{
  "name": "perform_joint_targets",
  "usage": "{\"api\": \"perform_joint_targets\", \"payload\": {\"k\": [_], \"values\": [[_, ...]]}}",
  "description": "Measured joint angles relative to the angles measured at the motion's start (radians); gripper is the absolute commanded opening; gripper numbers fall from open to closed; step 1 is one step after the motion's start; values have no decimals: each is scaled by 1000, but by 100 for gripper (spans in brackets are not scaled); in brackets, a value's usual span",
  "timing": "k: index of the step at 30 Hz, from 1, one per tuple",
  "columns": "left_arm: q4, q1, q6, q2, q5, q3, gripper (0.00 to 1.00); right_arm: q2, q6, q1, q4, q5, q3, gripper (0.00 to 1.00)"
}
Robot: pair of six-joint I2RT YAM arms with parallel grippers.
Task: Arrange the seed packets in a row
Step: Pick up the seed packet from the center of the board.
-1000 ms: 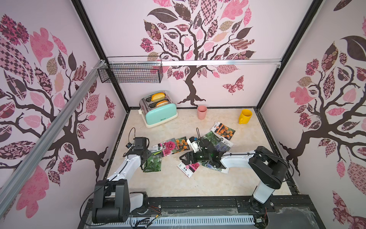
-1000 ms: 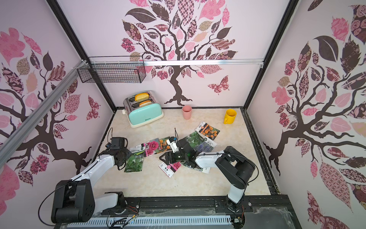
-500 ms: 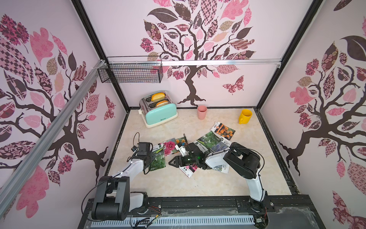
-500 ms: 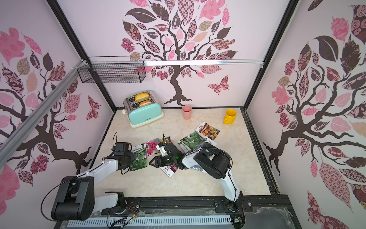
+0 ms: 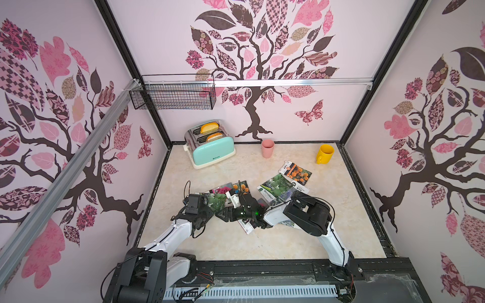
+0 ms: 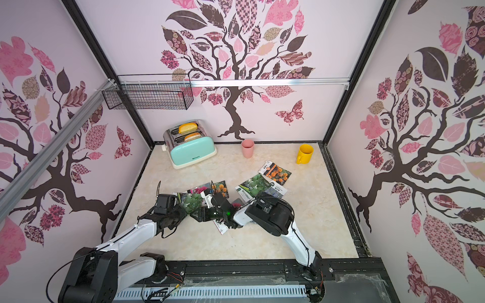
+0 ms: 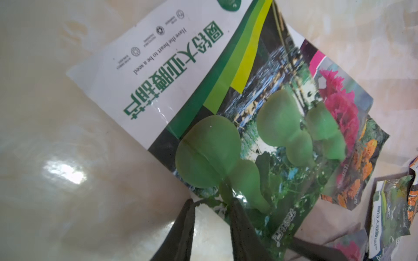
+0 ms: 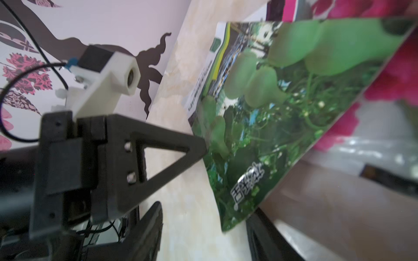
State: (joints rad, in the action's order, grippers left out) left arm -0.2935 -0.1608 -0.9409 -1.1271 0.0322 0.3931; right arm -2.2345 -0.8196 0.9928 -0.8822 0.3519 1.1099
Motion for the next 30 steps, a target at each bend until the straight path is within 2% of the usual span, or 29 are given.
{"api": "perform_joint_targets", "payload": {"k": [6,8,9,14,18,21,26,30], "values": [[-18,0,9,10,9,-2,30,-18,5,-13,-56,-85,4,61],[-16,0,11,8,13,-2,30,-27,8,-20,-57,-98,18,57],[-15,0,14,7,15,-2,30,-37,10,-23,-59,-102,29,52],[-9,0,23,5,28,-2,30,-87,8,-33,-65,-138,87,0],[-62,-3,37,27,33,14,31,-95,10,-40,-82,-167,91,0],[-145,-9,64,87,26,75,37,-57,33,-45,-85,-184,32,0],[-235,-11,167,168,9,287,56,110,113,-86,24,-132,-112,0],[-264,-12,317,121,39,468,68,315,237,-167,210,-47,-188,0]]}}
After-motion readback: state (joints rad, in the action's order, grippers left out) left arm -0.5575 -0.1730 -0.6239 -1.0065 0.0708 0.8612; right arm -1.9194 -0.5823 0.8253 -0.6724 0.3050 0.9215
